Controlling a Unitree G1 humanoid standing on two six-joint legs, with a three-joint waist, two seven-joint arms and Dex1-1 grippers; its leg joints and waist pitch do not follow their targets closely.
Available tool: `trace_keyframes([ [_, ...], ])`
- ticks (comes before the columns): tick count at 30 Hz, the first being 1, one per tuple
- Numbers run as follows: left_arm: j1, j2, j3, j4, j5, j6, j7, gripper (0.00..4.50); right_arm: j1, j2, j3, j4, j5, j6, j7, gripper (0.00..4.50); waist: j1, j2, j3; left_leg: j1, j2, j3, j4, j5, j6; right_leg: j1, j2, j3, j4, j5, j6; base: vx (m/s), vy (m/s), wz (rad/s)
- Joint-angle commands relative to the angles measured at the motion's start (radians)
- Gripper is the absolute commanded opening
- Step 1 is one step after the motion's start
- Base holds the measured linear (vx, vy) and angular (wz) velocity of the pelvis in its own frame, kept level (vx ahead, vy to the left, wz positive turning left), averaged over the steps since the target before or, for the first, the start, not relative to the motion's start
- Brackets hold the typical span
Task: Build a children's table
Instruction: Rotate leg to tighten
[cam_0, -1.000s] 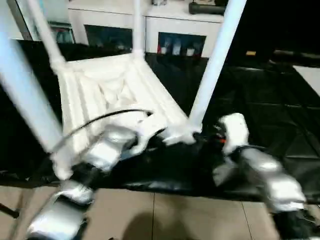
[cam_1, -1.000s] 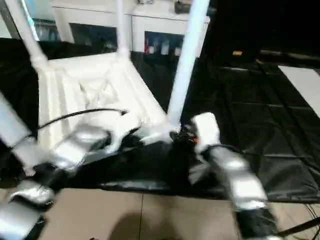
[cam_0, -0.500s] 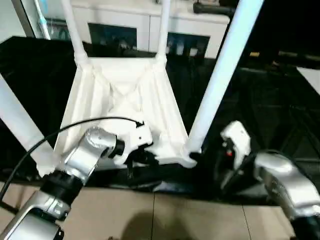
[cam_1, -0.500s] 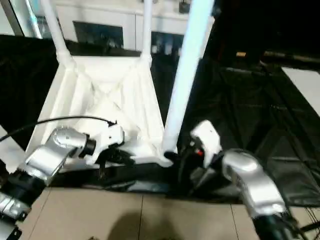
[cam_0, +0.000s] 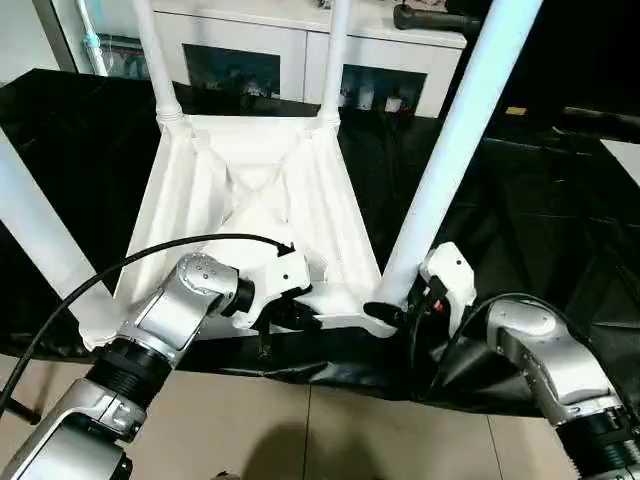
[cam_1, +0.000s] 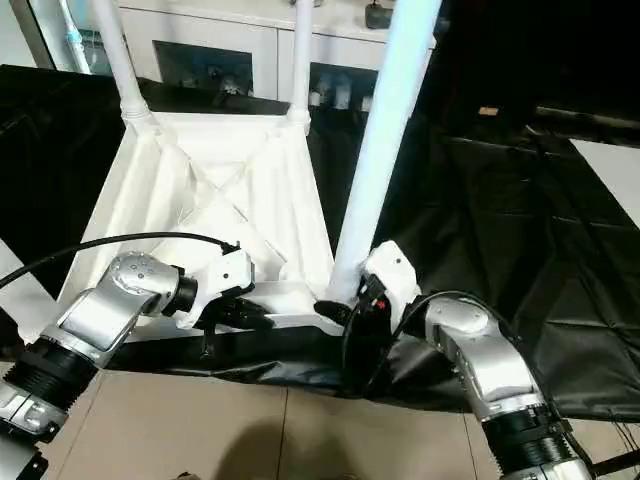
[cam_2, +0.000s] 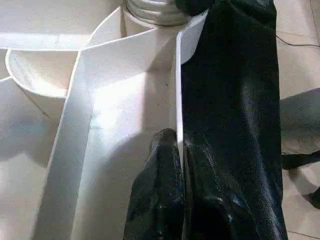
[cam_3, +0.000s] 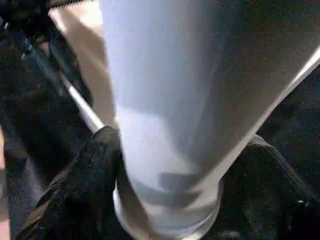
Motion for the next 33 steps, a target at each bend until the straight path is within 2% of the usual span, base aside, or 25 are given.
trace_keyframes([
  [1,-0.005,-0.011,-0.01,-0.019,-0.015,0.0,-0.017,0.0,0.003,-0.021,0.005,-0.005,-0.014,0.003,0.019,3.03,0.0,-0.007,-0.062,0.004,0.033,-0.002,-0.071,-0.179,0.046,0.053,-0.053,0.037,-0.068,-0.257,-0.194,0.0,0.0,0.0],
  [5,-0.011,-0.012,-0.007,-0.007,-0.011,-0.003,-0.014,0.0,-0.001,-0.018,0.002,0.012,-0.023,-0.005,0.016,2.65,0.0,-0.005,-0.061,0.004,0.033,-0.001,-0.07,-0.178,0.05,0.053,-0.054,0.037,-0.069,-0.249,-0.201,0.0,0.0,0.0],
  [10,-0.019,-0.016,-0.005,0.003,-0.011,-0.005,-0.009,0.0,-0.018,0.006,-0.006,0.036,-0.019,-0.006,-0.007,2.55,-0.001,-0.005,-0.063,0.004,0.032,-0.002,-0.07,-0.18,0.047,0.053,-0.053,0.036,-0.068,-0.242,-0.207,0.0,0.0,0.0],
  [16,-0.036,-0.044,0.018,0.037,-0.001,0.007,0.059,0.0,-0.031,0.065,-0.045,0.068,-0.01,0.012,-0.105,2.52,-0.008,-0.007,-0.06,0.006,0.03,-0.003,-0.072,-0.219,0.025,0.049,-0.053,0.036,-0.076,-0.317,-0.188,0.0,0.0,0.0],
  [17,-0.056,-0.077,0.034,0.075,0.014,0.027,0.136,0.0,-0.04,0.108,-0.069,0.093,-0.018,0.024,-0.195,2.52,-0.012,-0.009,-0.06,0.001,0.03,-0.004,-0.072,-0.225,0.02,0.05,-0.052,0.035,-0.074,-0.327,-0.181,0.0,0.0,0.0],
  [18,-0.085,-0.123,0.059,0.128,0.025,0.048,0.229,0.0,-0.054,0.167,-0.103,0.124,-0.019,0.05,-0.306,2.51,-0.013,-0.007,-0.058,0.008,0.029,-0.004,-0.072,-0.241,0.009,0.043,-0.053,0.034,-0.082,-0.369,-0.173,0.0,0.0,0.0],
  [19,-0.091,-0.133,0.064,0.138,0.024,0.052,0.245,0.0,-0.057,0.177,-0.108,0.131,-0.021,0.054,-0.326,2.51,-0.014,-0.01,-0.058,0.008,0.026,-0.002,-0.071,-0.242,0.004,0.042,-0.052,0.035,-0.085,-0.38,-0.17,0.0,0.0,0.0],
  [20,-0.118,-0.177,0.088,0.181,0.02,0.068,0.313,0.0,-0.074,0.221,-0.123,0.161,-0.037,0.06,-0.415,2.51,-0.018,-0.01,-0.06,0.003,0.024,-0.005,-0.072,-0.236,-0.006,0.045,-0.053,0.034,-0.084,-0.392,-0.164,0.0,0.0,0.0],
  [21,-0.139,-0.208,0.107,0.212,0.016,0.079,0.365,0.0,-0.088,0.248,-0.131,0.183,-0.05,0.057,-0.475,2.51,-0.014,-0.01,-0.059,0.009,0.023,-0.005,-0.07,-0.25,-0.009,0.042,-0.054,0.032,-0.089,-0.423,-0.152,0.0,0.0,0.0],
  [23,-0.182,-0.259,0.138,0.275,0.01,0.098,0.46,0.0,-0.121,0.297,-0.148,0.227,-0.061,0.047,-0.566,2.51,-0.015,-0.009,-0.059,0.008,0.022,-0.005,-0.07,-0.256,-0.008,0.04,-0.054,0.033,-0.093,-0.44,-0.142,0.0,0.0,0.0],
  [24,-0.182,-0.259,0.138,0.275,0.01,0.098,0.46,0.0,-0.121,0.297,-0.148,0.227,-0.061,0.047,-0.566,2.51,-0.013,-0.011,-0.062,0.008,0.022,-0.007,-0.069,-0.245,-0.007,0.043,-0.054,0.032,-0.092,-0.431,-0.135,0.0,0.0,0.0],
  [26,-0.255,-0.335,0.175,0.388,0.013,0.111,0.617,0.0,-0.194,0.383,-0.171,0.305,-0.061,0.028,-0.684,2.51,-0.016,-0.005,-0.063,0.006,0.019,-0.004,-0.069,-0.228,-0.001,0.042,-0.051,0.033,-0.09,-0.386,-0.138,0.0,0.0,0.0],
  [28,-0.274,-0.354,0.183,0.42,0.018,0.109,0.663,0.0,-0.217,0.407,-0.178,0.328,-0.064,0.019,-0.724,2.51,-0.013,-0.008,-0.069,0.005,0.019,-0.005,-0.067,-0.202,0.0,0.05,-0.051,0.032,-0.081,-0.321,-0.152,0.0,0.0,0.0],
  [29,-0.29,-0.368,0.187,0.45,0.023,0.097,0.703,0.0,-0.237,0.427,-0.182,0.351,-0.066,0.017,-0.755,2.51,-0.012,-0.003,-0.068,0.003,0.019,-0.002,-0.066,-0.173,0.013,0.049,-0.049,0.035,-0.076,-0.255,-0.168,0.0,0.0,0.0],
  [30,-0.304,-0.382,0.195,0.479,0.028,0.085,0.739,0.0,-0.253,0.445,-0.189,0.373,-0.075,0.01,-0.788,2.5,-0.012,-0.007,-0.073,0.0,0.017,-0.002,-0.063,-0.14,0.024,0.057,-0.049,0.034,-0.069,-0.196,-0.181,0.0,0.0,0.0],
  [33,-0.33,-0.407,0.207,0.533,0.033,0.061,0.79,0.0,-0.282,0.481,-0.203,0.415,-0.091,0.002,-0.851,2.5,-0.009,-0.006,-0.078,0.0,0.014,0.0,-0.058,-0.059,0.062,0.063,-0.048,0.034,-0.054,-0.067,-0.219,0.0,0.0,0.0],
])
